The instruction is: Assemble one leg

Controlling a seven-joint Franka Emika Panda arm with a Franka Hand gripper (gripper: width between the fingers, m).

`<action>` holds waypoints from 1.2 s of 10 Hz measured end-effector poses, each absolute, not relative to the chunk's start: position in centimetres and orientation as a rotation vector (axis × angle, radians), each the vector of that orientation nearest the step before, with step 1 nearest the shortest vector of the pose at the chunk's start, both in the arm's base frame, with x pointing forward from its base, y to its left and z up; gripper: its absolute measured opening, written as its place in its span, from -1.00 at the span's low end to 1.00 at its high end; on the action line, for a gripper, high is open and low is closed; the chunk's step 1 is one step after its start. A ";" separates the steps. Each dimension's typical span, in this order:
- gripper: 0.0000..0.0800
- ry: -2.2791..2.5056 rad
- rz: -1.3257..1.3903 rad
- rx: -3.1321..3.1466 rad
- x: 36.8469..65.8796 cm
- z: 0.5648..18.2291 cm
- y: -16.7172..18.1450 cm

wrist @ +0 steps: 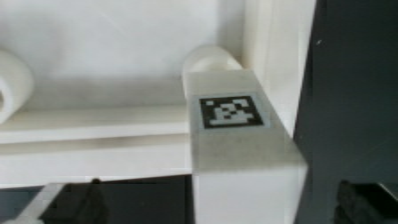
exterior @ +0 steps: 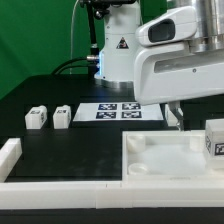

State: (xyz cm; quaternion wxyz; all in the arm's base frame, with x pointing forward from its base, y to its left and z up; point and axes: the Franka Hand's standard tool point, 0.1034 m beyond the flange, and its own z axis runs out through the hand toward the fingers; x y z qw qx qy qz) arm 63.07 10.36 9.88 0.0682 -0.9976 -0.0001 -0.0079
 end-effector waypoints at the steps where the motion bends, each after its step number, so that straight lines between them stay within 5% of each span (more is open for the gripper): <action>1: 0.62 -0.016 0.170 -2.992 62.5 9.6 10.7; 7: 0.60 0.033 0.188 -2.994 62.9 8.2 10.9; 9: -0.26 0.038 0.189 -2.994 62.9 8.2 10.9; 12: -0.27 0.574 0.223 -2.962 62.9 8.2 10.9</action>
Offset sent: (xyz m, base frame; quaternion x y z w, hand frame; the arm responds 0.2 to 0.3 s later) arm -0.0037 0.0026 -0.0173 -0.0105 0.0194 0.0006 0.9998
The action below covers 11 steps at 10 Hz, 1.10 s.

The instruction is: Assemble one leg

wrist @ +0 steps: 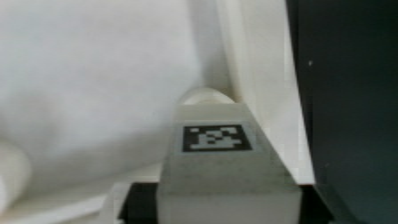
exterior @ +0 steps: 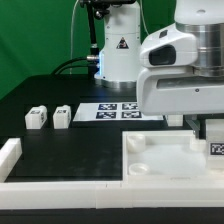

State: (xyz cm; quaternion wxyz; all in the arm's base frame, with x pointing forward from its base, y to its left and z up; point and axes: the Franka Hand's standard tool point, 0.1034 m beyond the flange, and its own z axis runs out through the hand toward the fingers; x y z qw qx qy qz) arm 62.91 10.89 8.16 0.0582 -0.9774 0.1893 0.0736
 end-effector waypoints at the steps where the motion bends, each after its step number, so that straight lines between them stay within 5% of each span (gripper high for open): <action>1: -0.27 0.842 0.186 -2.910 63.1 8.1 11.0; 4: -0.27 1.634 0.087 -2.563 62.8 8.1 11.0; 9: -0.27 1.952 0.101 -2.346 62.7 8.1 11.4; 10: 0.07 1.882 0.097 -2.401 62.6 8.0 11.4; 11: 0.07 1.710 0.083 -2.522 62.7 8.0 11.7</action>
Offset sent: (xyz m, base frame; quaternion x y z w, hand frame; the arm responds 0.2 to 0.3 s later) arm 0.0083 0.0177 -0.0044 0.1191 0.0805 0.5376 0.8309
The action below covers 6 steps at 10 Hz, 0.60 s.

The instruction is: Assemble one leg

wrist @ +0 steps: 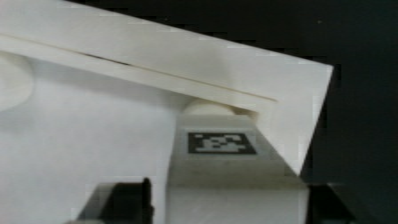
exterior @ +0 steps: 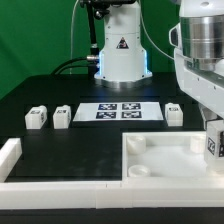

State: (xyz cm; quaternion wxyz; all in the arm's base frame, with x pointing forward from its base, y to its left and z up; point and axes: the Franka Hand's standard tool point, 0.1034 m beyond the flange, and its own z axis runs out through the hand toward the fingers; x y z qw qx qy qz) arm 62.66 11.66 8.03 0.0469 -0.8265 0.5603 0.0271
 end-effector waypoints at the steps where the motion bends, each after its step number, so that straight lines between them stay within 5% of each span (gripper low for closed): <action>1: 0.40 1.489 0.072 -2.653 62.6 8.0 12.1; 2: 0.56 1.302 0.065 -2.755 62.1 7.9 12.6; 6: 0.62 0.576 0.017 -3.029 62.0 8.1 12.6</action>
Offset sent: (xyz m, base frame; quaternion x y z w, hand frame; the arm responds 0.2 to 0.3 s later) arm 0.0000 0.0000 0.0000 0.0000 0.0000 -0.2667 0.9638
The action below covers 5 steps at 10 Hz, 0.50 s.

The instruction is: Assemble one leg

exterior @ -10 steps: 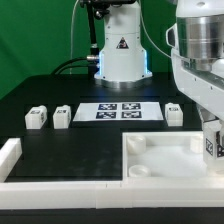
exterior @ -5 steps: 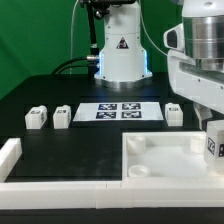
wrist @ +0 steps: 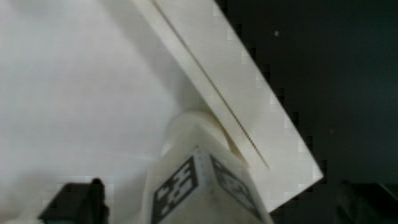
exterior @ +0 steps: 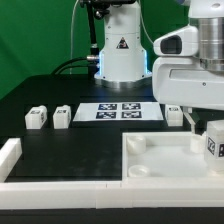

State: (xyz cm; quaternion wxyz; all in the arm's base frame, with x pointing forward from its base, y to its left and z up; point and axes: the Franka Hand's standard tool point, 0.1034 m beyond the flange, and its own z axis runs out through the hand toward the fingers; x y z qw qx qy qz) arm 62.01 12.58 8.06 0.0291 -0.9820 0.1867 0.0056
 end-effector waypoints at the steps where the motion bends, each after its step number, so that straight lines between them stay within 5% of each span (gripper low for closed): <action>1: 0.62 0.323 0.001 -3.085 62.0 8.0 12.5; 5: 0.62 -0.089 -0.049 -3.099 63.0 8.6 12.1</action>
Offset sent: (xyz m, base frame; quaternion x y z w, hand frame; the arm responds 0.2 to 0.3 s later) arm 0.0111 -0.0031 0.0115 0.0212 0.0494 -0.2689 0.9617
